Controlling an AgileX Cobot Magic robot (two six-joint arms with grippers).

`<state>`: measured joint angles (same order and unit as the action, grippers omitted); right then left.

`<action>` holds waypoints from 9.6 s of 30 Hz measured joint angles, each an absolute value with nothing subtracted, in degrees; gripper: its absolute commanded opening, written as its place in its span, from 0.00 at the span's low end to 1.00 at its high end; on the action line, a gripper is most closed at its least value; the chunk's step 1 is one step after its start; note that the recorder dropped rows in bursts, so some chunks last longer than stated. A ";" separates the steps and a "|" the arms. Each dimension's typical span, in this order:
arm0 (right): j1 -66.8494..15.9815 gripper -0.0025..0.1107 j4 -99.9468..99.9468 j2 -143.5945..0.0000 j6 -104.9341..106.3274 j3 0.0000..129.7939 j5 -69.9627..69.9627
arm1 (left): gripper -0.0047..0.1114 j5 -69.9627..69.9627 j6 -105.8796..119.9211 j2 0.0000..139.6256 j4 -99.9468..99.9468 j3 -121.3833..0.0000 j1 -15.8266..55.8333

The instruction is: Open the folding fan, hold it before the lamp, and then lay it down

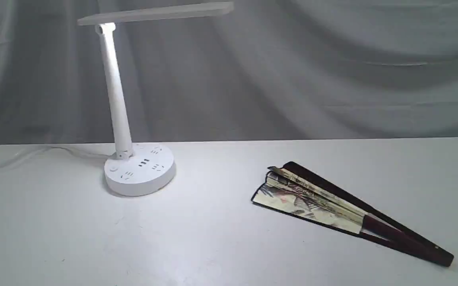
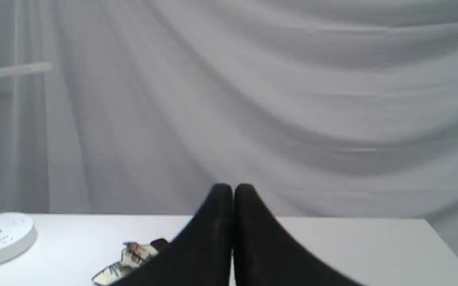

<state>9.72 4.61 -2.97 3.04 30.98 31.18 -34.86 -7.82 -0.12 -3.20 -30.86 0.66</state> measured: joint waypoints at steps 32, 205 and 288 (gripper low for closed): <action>9.72 0.02 5.48 -38.56 4.38 44.96 31.83 | 0.04 -35.69 -7.87 30.36 -7.23 -42.22 4.95; -3.65 0.28 40.37 -114.03 28.95 75.05 29.59 | 0.04 -32.60 0.40 82.38 5.11 -52.90 13.31; 6.73 0.02 71.94 -127.51 53.02 75.04 53.82 | 0.04 -23.55 0.40 82.38 5.34 -52.90 13.31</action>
